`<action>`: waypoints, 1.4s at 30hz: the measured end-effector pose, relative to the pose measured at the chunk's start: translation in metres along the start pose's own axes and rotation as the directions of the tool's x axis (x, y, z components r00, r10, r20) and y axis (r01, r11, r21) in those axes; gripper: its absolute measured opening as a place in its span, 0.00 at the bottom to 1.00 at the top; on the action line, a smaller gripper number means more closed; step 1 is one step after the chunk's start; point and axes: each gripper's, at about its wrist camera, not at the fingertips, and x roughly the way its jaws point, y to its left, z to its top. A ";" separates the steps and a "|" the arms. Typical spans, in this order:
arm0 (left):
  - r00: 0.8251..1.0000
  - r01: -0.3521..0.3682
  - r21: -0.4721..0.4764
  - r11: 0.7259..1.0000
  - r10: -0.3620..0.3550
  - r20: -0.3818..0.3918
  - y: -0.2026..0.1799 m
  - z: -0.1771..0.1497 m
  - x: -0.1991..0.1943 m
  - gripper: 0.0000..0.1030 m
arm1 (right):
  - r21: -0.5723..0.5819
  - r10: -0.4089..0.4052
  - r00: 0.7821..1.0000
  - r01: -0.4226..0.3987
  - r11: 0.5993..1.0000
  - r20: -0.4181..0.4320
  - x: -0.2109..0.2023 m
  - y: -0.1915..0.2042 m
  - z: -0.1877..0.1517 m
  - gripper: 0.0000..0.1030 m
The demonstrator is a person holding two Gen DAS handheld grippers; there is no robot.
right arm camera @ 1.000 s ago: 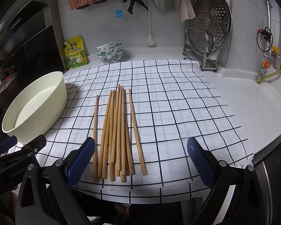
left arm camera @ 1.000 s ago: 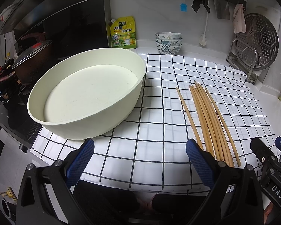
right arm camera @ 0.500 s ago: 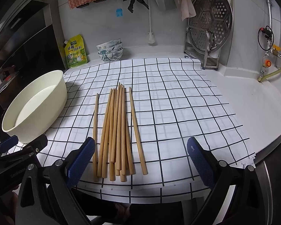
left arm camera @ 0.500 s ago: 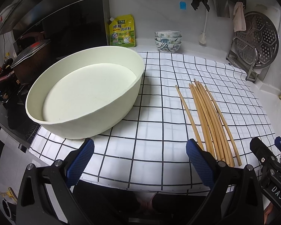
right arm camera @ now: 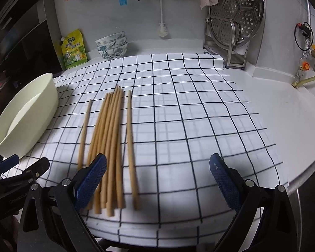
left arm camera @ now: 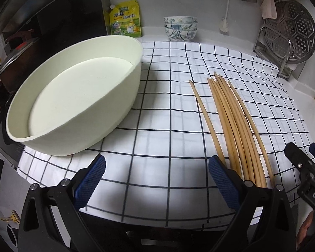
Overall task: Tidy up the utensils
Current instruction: 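Lower the left tool and grasp one wooden chopstick while the right tool grasps another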
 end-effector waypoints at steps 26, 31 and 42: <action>0.996 -0.011 -0.012 1.000 0.009 -0.091 -0.026 0.012 0.050 0.94 | -0.125 0.029 0.990 -0.046 0.991 -0.136 0.073 -0.002 0.016 0.82; 0.997 -0.001 -0.017 1.000 -0.001 -0.083 -0.031 0.015 0.049 0.94 | -0.111 0.024 0.992 -0.039 0.993 -0.127 0.072 -0.010 0.015 0.82; 0.998 0.005 0.021 1.000 -0.003 -0.059 -0.044 0.015 0.044 0.94 | -0.115 0.026 0.993 -0.040 0.993 -0.118 0.071 -0.011 0.013 0.82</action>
